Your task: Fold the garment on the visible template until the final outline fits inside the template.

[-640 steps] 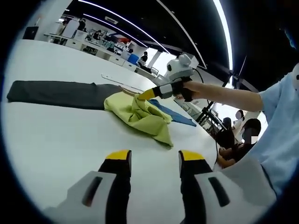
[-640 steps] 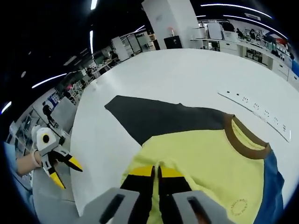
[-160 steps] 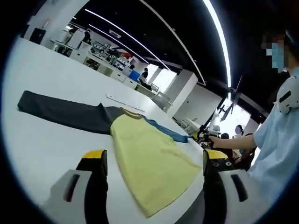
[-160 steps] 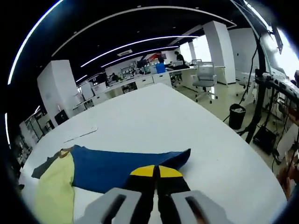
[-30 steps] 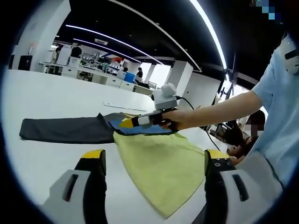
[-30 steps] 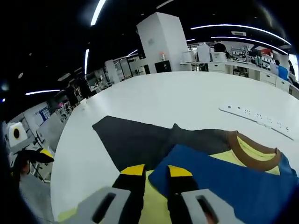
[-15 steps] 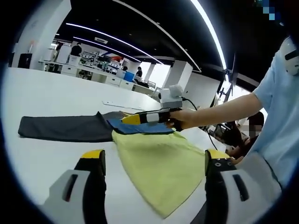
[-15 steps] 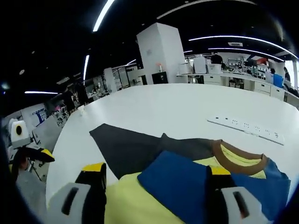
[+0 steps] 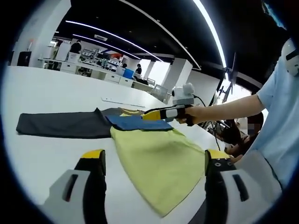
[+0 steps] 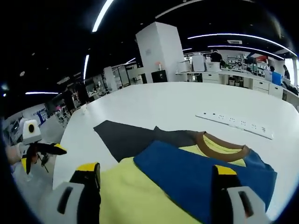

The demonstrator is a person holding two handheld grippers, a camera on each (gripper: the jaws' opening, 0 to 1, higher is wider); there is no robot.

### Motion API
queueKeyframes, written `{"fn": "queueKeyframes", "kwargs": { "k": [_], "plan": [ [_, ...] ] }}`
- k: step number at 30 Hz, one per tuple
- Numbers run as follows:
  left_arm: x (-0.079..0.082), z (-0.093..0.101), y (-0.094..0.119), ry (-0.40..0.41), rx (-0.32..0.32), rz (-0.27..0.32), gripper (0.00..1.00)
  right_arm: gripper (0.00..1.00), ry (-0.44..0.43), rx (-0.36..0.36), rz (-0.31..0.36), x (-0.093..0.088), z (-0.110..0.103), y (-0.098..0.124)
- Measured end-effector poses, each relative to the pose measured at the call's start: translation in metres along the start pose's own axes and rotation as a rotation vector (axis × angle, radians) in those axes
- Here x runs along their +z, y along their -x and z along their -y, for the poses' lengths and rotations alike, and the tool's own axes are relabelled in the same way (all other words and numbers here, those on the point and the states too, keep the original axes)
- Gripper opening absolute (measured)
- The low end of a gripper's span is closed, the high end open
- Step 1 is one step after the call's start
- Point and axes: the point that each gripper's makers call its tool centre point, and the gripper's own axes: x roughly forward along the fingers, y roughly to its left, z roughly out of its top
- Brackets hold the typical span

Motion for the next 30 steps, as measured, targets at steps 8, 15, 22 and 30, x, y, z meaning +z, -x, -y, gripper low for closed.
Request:
{"fn": "queueKeyframes", "kwargs": {
  "k": [8, 15, 22, 30],
  "plan": [
    [0.004, 0.002, 0.000, 0.012, -0.004, 0.021, 0.84, 1.00, -0.030, -0.037, 0.019, -0.009, 0.017, 0.037],
    [0.001, 0.004, -0.001, 0.031, -0.011, 0.016, 0.84, 1.00, -0.058, -0.090, 0.023, -0.023, 0.036, 0.065],
    [-0.004, 0.008, -0.004, 0.042, -0.026, -0.006, 0.84, 0.98, -0.087, -0.140, 0.034, -0.035, 0.050, 0.090],
    [-0.007, 0.009, -0.005, 0.056, -0.034, -0.017, 0.84, 0.97, -0.109, -0.172, 0.049, -0.042, 0.058, 0.108]
  ]
}}
